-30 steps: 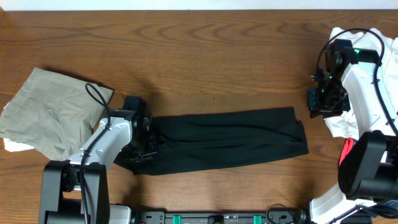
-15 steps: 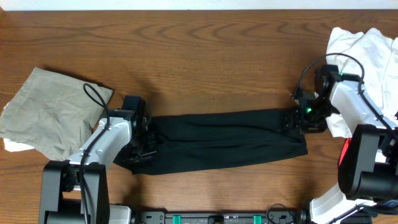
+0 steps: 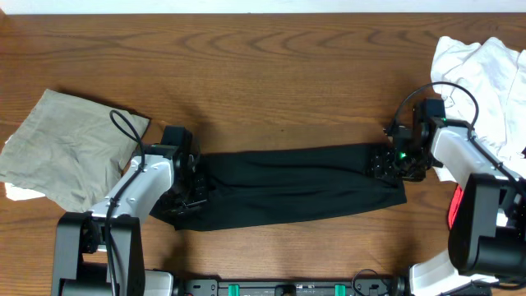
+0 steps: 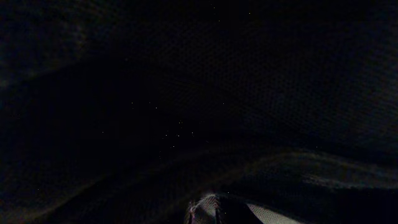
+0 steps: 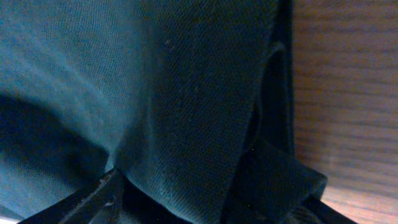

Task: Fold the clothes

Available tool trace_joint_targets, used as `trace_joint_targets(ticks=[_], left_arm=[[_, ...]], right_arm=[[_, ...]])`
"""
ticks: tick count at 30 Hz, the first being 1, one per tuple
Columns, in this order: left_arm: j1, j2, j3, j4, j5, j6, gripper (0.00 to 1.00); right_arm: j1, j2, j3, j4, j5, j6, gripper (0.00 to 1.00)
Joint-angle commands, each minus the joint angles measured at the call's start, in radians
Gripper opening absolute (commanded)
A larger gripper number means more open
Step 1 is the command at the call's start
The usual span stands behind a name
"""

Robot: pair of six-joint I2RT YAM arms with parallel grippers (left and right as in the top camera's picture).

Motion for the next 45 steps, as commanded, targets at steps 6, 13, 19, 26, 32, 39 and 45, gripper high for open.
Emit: trace_joint_targets(ticks=[6, 13, 19, 26, 32, 39, 45], left_arm=[[0.008, 0.008, -0.006, 0.003, -0.031, -0.016, 0.14], [0.008, 0.008, -0.006, 0.002, -0.014, -0.016, 0.14], [0.008, 0.005, 0.028, 0.002, 0.155, -0.008, 0.14], [0.007, -0.069, 0.13, 0.003, 0.447, 0.076, 0.3], [0.008, -0.187, 0.158, -0.003, 0.409, 0.094, 0.36], [0.008, -0.23, 0.157, -0.063, 0.348, 0.098, 0.38], [0.008, -0.23, 0.157, -0.069, 0.325, 0.098, 0.38]], right_arm=[[-0.003, 0.063, -0.106, 0.113, -0.026, 0.034, 0.57], [-0.003, 0.063, -0.104, 0.152, -0.069, 0.034, 0.05], [-0.046, 0.06, -0.044, 0.131, -0.066, 0.073, 0.01], [-0.117, 0.041, 0.078, 0.023, 0.018, 0.083, 0.01], [-0.182, 0.019, 0.203, -0.097, 0.148, 0.095, 0.01], [-0.196, -0.011, 0.418, -0.282, 0.275, 0.095, 0.01], [-0.069, -0.051, 0.473, -0.409, 0.275, 0.119, 0.01]])
